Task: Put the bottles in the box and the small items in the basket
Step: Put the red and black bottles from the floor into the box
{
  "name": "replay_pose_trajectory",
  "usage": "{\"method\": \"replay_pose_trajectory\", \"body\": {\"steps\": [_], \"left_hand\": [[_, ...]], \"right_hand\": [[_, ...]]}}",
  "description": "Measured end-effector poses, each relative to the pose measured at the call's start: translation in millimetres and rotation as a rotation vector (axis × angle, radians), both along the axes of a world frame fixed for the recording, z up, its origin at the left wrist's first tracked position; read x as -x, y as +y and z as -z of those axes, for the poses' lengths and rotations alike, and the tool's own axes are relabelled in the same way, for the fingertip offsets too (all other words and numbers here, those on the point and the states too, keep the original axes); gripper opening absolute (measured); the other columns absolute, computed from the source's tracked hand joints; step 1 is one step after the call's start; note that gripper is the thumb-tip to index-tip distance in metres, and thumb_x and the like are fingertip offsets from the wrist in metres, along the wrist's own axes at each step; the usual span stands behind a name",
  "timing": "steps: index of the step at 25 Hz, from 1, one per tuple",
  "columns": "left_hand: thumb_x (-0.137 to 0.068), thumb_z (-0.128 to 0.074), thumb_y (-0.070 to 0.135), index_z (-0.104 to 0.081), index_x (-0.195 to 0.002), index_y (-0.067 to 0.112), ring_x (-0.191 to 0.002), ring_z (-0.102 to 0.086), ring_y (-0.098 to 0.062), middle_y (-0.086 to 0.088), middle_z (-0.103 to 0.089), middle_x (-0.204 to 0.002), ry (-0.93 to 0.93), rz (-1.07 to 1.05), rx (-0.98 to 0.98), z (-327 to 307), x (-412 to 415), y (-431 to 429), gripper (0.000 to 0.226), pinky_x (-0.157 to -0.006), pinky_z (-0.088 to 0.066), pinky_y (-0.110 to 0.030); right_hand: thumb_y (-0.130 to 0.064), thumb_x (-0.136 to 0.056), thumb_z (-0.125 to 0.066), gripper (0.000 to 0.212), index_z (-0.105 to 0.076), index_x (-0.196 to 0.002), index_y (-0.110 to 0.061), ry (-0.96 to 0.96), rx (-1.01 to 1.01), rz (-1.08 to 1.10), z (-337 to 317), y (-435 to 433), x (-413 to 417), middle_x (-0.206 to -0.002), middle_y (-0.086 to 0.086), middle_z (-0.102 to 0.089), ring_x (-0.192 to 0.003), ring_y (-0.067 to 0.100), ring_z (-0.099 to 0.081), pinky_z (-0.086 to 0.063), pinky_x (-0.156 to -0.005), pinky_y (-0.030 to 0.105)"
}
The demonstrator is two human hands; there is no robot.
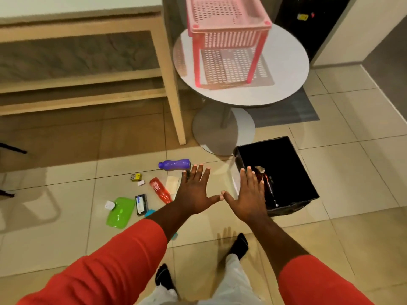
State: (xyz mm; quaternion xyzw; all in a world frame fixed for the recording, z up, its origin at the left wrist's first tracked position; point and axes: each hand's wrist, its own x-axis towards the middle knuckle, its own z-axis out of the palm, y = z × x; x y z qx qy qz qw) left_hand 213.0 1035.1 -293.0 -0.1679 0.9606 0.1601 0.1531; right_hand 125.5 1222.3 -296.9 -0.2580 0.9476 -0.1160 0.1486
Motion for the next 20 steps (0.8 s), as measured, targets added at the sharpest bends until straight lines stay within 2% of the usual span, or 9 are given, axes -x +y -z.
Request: {"method": "replay_pose_trajectory", "body": {"steps": [5, 10, 14, 20], "left_hand": [[-0.074, -0.026, 0.095, 0.002, -0.162, 0.025, -0.156, 0.014, -0.025, -0.004, 0.010, -0.170, 0.028, -0.055, 0.022, -4, -99, -69, 0.116, -0.118, 0.011, -0.048], [-0.069, -0.015, 0.097, 0.002, -0.162, 0.025, -0.157, 0.009, -0.026, -0.006, 0.006, -0.170, -0.015, -0.130, 0.067, 2, -157, -127, 0.119, -0.122, 0.006, -0.052], [-0.074, -0.023, 0.095, 0.001, -0.162, 0.022, -0.157, 0.008, -0.026, -0.007, 0.006, -0.170, -0.052, -0.205, 0.070, 25, -172, -163, 0.117, -0.122, 0.005, -0.054], [-0.072, -0.019, 0.095, 0.003, -0.162, 0.022, -0.156, 0.009, -0.027, -0.006, 0.008, -0.170, -0.122, -0.258, 0.064, 60, -161, -201, 0.119, -0.121, 0.007, -0.055]], "right_hand": [[-0.080, -0.090, -0.032, 0.101, 0.004, -0.162, -0.020, 0.005, -0.029, -0.044, -10, -65, -81, -0.170, 0.006, 0.009, -0.157, 0.024, 0.009, 0.002, -0.125, 0.053], [-0.081, -0.089, -0.031, 0.100, 0.010, -0.161, -0.024, -0.056, -0.063, -0.094, -10, -122, -123, -0.170, 0.004, 0.013, -0.156, 0.025, 0.010, 0.001, -0.125, 0.053], [-0.082, -0.089, -0.031, 0.100, 0.009, -0.161, -0.025, -0.105, -0.070, -0.163, 17, -162, -123, -0.169, 0.003, 0.015, -0.157, 0.024, 0.010, 0.004, -0.125, 0.052], [-0.084, -0.087, -0.031, 0.101, 0.010, -0.160, -0.029, -0.171, -0.065, -0.223, 56, -212, -95, -0.170, 0.002, 0.012, -0.157, 0.026, 0.006, 0.001, -0.125, 0.053]]}}
